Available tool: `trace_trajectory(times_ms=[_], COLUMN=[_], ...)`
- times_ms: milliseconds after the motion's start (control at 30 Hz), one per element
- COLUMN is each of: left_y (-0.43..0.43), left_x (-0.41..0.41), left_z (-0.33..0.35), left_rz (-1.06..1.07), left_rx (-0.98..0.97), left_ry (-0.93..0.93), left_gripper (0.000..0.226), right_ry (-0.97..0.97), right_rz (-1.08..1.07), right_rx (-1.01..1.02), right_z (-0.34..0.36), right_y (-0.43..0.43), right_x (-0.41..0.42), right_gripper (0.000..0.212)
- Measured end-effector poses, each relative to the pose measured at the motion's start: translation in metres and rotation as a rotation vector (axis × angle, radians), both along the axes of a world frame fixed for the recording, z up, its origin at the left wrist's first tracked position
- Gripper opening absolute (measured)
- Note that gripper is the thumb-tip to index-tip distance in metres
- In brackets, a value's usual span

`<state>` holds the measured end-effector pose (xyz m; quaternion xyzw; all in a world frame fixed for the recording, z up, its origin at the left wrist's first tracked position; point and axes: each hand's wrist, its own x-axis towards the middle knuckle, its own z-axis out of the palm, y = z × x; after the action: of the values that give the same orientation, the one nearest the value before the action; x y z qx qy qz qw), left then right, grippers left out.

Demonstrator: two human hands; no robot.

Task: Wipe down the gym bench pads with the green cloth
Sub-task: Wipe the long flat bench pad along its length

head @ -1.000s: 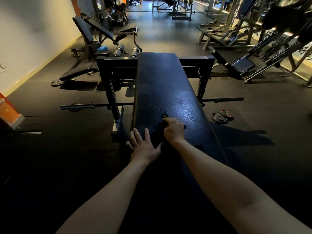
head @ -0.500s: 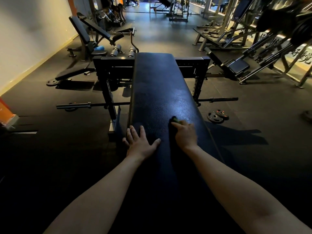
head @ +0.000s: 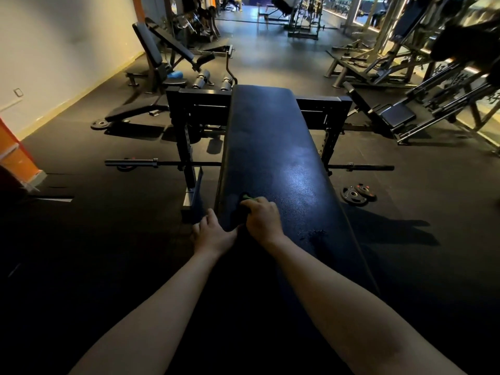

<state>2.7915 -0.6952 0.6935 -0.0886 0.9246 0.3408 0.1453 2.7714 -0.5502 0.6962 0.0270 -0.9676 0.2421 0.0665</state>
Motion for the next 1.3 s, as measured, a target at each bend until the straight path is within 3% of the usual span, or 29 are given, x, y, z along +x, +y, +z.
trace_trajectory(times_ms=[100, 167, 333, 400, 533, 700, 867, 1033, 1300], left_y=[-0.006, -0.008, -0.003, 0.000, -0.001, -0.003, -0.009, -0.012, -0.003], left_x=[0.000, -0.001, 0.004, 0.006, 0.004, 0.009, 0.010, 0.025, 0.022], left_z=[-0.003, -0.002, -0.008, -0.010, -0.006, -0.003, 0.006, -0.007, -0.010], left_rz=[-0.010, -0.015, 0.055, 0.074, 0.076, 0.118, 0.098, 0.133, 0.164], left_rx=[0.001, 0.088, 0.110, 0.092, 0.096, 0.187, 0.185, 0.240, 0.099], left_ry=[-0.004, -0.016, 0.022, 0.057, 0.074, 0.113, -0.090, -0.031, 0.014], left_gripper=[0.088, 0.091, 0.106, 0.105, 0.097, 0.061, 0.049, 0.078, 0.092], right_ry=[0.006, 0.013, 0.038, 0.009, 0.035, -0.069, 0.036, 0.174, 0.038], right_rz=[0.273, 0.337, -0.081, -0.113, 0.148, 0.462, 0.633, 0.475, 0.176], right_rx=[0.031, 0.064, 0.071, 0.045, -0.003, 0.042, 0.030, 0.107, 0.115], right_z=[0.002, -0.001, -0.005, -0.004, -0.009, 0.003, -0.006, -0.010, 0.001], right_y=[-0.019, -0.009, 0.026, 0.019, -0.015, -0.027, -0.015, -0.014, -0.048], right_x=[-0.007, -0.018, -0.064, -0.073, -0.073, -0.056, -0.035, -0.054, -0.098], right_gripper=[0.035, 0.035, 0.050, 0.051, 0.039, 0.036, 0.025, 0.027, 0.040])
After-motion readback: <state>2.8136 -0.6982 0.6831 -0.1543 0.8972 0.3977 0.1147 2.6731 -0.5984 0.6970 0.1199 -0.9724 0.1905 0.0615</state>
